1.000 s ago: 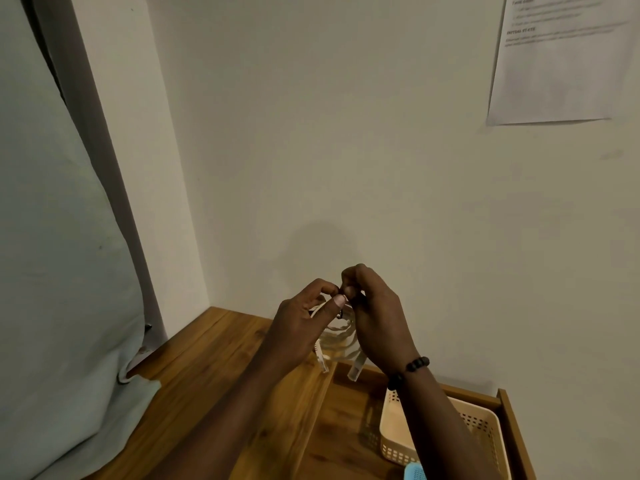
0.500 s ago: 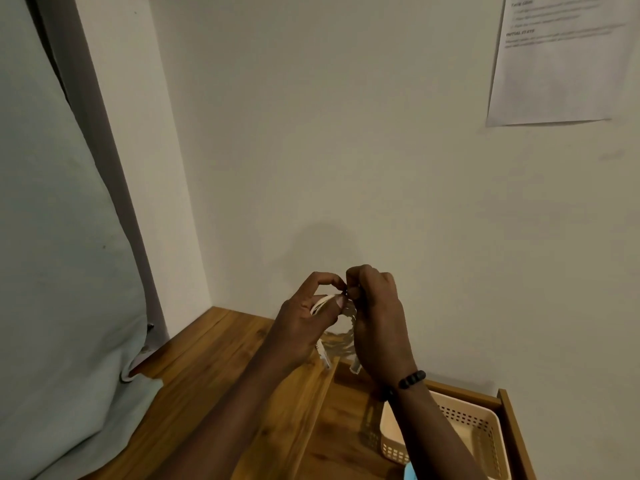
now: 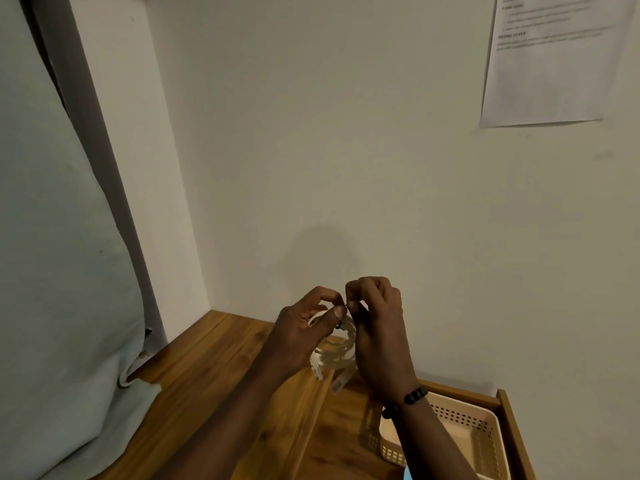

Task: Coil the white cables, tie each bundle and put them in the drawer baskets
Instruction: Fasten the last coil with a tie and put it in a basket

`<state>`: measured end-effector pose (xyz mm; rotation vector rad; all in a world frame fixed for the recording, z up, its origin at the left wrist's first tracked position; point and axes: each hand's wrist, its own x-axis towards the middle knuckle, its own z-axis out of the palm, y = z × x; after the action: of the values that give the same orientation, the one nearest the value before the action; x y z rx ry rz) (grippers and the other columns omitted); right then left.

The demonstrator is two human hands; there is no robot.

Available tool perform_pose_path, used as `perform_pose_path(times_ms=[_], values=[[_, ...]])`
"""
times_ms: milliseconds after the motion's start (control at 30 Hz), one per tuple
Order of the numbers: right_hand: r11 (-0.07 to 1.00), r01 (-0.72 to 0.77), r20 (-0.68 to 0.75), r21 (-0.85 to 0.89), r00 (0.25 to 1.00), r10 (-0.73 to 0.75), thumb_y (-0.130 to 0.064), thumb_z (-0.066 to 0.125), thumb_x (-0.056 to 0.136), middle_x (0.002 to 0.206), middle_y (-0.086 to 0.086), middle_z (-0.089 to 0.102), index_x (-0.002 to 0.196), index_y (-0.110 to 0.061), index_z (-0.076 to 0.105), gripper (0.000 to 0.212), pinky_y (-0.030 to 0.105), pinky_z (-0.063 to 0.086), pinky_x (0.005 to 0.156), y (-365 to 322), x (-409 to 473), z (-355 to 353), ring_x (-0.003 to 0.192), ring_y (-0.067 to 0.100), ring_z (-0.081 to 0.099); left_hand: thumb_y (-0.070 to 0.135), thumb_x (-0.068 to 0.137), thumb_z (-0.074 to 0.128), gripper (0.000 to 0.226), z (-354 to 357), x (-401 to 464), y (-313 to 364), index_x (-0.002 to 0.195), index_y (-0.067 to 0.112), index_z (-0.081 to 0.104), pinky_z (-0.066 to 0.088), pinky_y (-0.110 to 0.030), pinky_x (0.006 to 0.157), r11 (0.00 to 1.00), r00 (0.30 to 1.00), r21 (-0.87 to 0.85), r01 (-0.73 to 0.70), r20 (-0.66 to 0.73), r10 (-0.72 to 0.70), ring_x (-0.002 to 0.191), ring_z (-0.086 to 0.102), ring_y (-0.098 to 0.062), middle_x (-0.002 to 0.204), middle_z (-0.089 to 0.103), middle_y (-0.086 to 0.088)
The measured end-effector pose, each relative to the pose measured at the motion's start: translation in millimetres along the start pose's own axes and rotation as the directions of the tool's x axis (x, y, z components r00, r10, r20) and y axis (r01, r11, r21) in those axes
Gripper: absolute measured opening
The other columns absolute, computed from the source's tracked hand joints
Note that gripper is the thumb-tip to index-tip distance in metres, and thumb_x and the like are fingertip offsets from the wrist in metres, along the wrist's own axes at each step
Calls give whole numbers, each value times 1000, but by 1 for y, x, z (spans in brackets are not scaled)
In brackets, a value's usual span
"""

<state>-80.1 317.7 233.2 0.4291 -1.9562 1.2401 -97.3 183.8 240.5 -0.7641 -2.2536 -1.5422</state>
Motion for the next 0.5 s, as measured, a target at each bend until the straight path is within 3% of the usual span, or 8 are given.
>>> perform_pose_path(times_ms=[200, 300, 367, 500], values=[[993, -81, 60, 84, 995, 76, 15, 43, 88, 82, 0, 58, 95, -21, 50, 38, 42, 52, 67, 6, -2, 2, 77, 21, 57, 33, 89, 64, 8, -3, -6, -4, 96, 30, 61, 54, -23, 68, 999, 998, 15, -32, 63, 31, 80, 68, -14, 84, 69, 3], [977, -148, 117, 152, 984, 131, 13, 39, 92, 82, 9, 56, 93, -16, 49, 30, 30, 49, 62, 2, 1, -2, 73, 21, 53, 31, 88, 66, 12, -1, -8, -7, 99, 33, 61, 55, -22, 68, 999, 995, 23, -38, 95, 35, 84, 68, -15, 89, 69, 8], [919, -285, 240, 274, 945, 222, 0, 39, 99, 86, 15, 58, 94, -11, 50, 16, 25, 50, 64, 7, 8, -7, 74, 19, 55, 30, 87, 69, 19, -2, -10, -9, 103, 35, 59, 55, -23, 69, 998, 991, 44, -53, 125, 47, 87, 67, -14, 93, 67, 12], [829, -455, 464, 326, 841, 279, -14, 43, 102, 80, 5, 63, 87, -15, 55, 19, 41, 48, 75, 28, 19, -11, 80, 23, 59, 23, 86, 72, 29, -3, -12, -8, 109, 35, 58, 54, -19, 74, 995, 984, 56, -83, 162, 73, 93, 66, -10, 99, 66, 16]])
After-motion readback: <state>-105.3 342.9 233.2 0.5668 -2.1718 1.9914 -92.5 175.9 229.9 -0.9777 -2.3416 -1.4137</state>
